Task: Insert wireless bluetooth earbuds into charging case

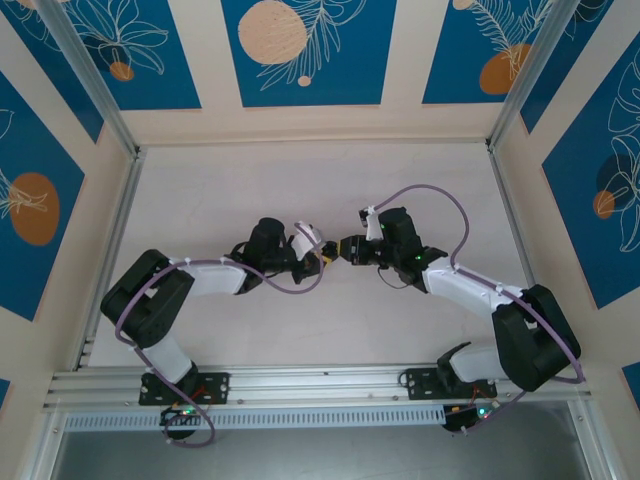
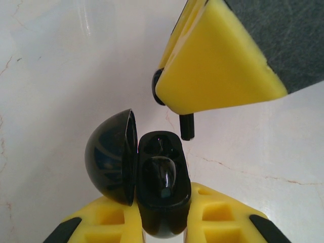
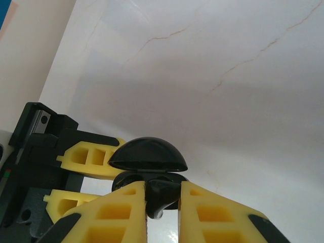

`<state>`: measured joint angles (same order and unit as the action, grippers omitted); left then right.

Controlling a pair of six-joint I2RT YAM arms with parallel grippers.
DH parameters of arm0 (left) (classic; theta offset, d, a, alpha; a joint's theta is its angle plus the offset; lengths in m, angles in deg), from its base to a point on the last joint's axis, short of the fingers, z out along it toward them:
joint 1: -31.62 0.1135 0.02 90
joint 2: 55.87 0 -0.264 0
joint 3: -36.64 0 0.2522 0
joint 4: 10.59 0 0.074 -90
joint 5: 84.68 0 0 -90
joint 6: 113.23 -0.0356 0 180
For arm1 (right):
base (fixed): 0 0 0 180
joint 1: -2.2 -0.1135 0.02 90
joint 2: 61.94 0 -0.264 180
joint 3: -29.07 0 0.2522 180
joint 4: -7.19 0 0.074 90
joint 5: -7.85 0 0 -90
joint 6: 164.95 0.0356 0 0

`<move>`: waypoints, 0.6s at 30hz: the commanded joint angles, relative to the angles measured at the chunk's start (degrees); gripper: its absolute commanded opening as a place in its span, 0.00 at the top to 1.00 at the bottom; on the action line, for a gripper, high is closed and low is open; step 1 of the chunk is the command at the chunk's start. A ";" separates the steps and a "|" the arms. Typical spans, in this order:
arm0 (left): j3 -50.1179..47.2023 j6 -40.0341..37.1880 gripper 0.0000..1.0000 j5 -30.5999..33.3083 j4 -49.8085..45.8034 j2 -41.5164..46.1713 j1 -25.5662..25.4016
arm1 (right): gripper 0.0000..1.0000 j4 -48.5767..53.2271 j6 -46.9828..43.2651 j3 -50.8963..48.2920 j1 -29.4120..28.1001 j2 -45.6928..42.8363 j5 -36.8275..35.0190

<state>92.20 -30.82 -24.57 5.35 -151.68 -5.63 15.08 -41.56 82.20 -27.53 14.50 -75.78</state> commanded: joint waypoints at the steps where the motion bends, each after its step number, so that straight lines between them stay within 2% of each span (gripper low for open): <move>1: -0.73 0.83 0.90 -1.71 2.27 0.51 0.15 | 0.82 -1.54 -1.04 1.81 -0.67 0.53 -0.71; 18: -1.76 2.80 0.90 -2.52 5.83 0.98 0.17 | 0.82 -2.74 -1.36 2.44 -1.02 2.29 -1.34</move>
<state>90.83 -29.29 -25.16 7.93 -151.61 -5.63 14.06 -41.93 82.86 -28.12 16.29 -76.78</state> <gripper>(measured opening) 0.172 0.180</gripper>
